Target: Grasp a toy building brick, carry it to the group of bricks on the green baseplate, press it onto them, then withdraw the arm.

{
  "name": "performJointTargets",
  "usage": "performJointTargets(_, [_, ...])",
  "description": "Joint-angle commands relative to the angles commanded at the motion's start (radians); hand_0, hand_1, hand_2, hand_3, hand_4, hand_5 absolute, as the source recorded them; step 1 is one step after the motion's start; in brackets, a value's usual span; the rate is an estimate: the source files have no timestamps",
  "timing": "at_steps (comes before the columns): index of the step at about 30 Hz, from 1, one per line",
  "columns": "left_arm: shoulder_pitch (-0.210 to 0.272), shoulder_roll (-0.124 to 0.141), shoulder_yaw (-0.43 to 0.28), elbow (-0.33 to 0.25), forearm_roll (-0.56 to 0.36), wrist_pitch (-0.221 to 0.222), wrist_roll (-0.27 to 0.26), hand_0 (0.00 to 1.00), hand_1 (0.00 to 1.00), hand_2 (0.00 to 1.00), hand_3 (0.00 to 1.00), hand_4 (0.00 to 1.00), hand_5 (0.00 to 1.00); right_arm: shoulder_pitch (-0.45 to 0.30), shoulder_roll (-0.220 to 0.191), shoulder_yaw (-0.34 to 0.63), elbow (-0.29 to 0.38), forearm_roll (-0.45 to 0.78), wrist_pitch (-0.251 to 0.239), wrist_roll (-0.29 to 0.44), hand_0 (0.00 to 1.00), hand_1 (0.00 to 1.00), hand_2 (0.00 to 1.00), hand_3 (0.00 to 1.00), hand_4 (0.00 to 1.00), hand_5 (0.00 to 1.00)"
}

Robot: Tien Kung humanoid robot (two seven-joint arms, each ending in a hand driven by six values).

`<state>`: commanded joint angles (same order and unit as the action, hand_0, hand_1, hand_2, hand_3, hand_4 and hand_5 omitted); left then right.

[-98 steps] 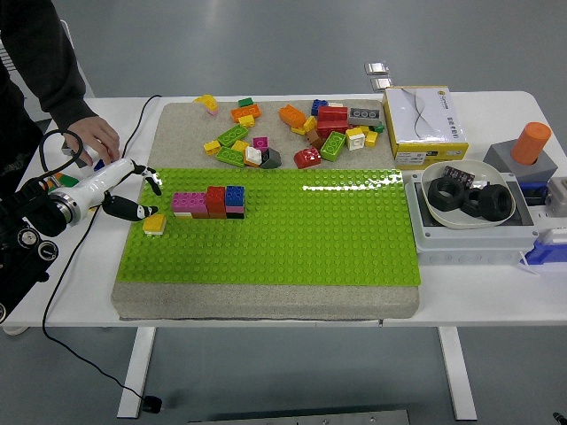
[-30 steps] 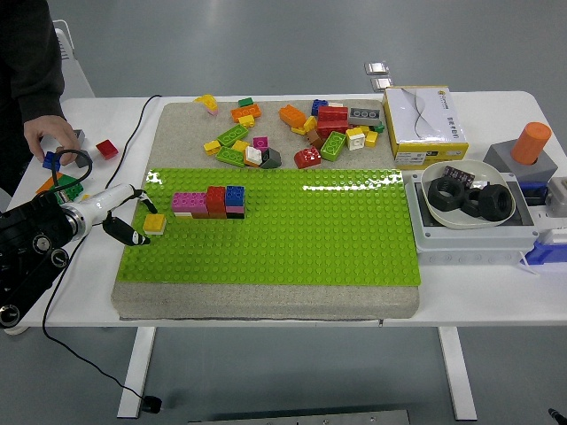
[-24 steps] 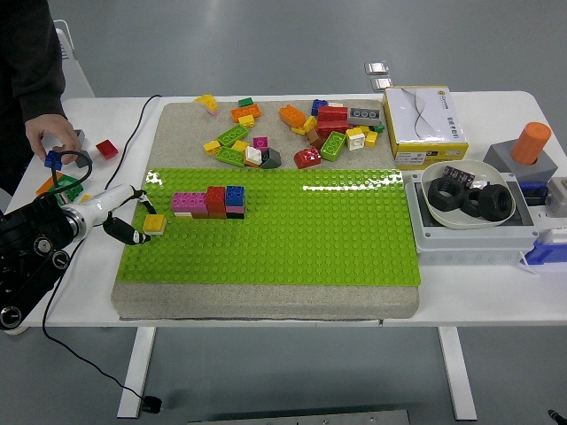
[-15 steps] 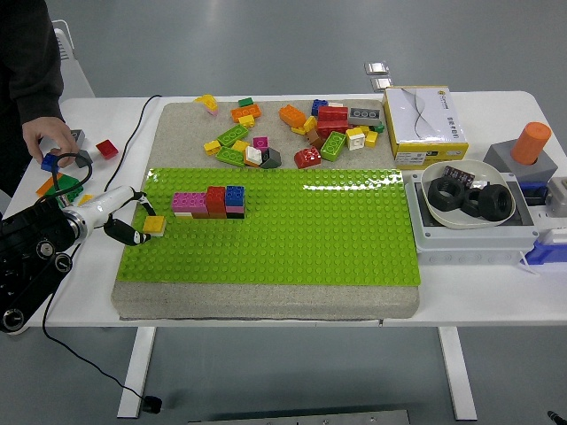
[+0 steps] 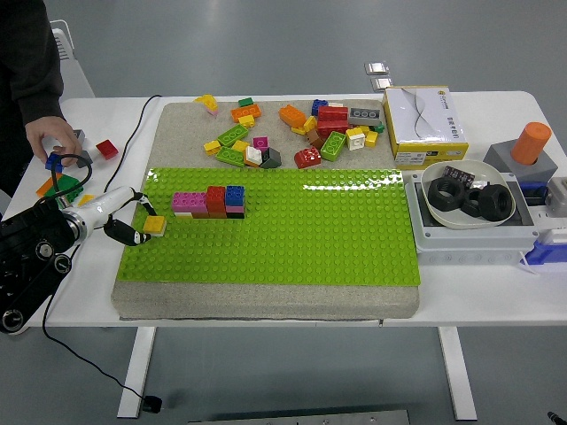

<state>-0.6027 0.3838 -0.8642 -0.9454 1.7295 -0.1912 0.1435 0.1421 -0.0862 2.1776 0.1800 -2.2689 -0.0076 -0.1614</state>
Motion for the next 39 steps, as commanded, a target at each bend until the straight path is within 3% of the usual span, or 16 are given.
performJointTargets(3, [-0.001, 0.001, -0.001, 0.000, -0.004, -0.002, 0.000, 0.966, 0.955, 0.921, 0.492, 0.812, 0.002, 0.001, 0.000, 0.000, 0.000, 0.000, 0.000, 0.000, 0.519, 0.610, 0.601, 0.780, 0.834, 0.960])
performJointTargets(39, [-0.001, -0.005, -0.027, 0.016, -0.038, 0.002, -0.015, 0.956, 0.949, 0.920, 0.493, 0.811, 0.002, 0.002, -0.001, -0.009, 0.000, 0.000, 0.000, 0.000, 0.519, 0.612, 0.607, 0.782, 0.845, 0.962])
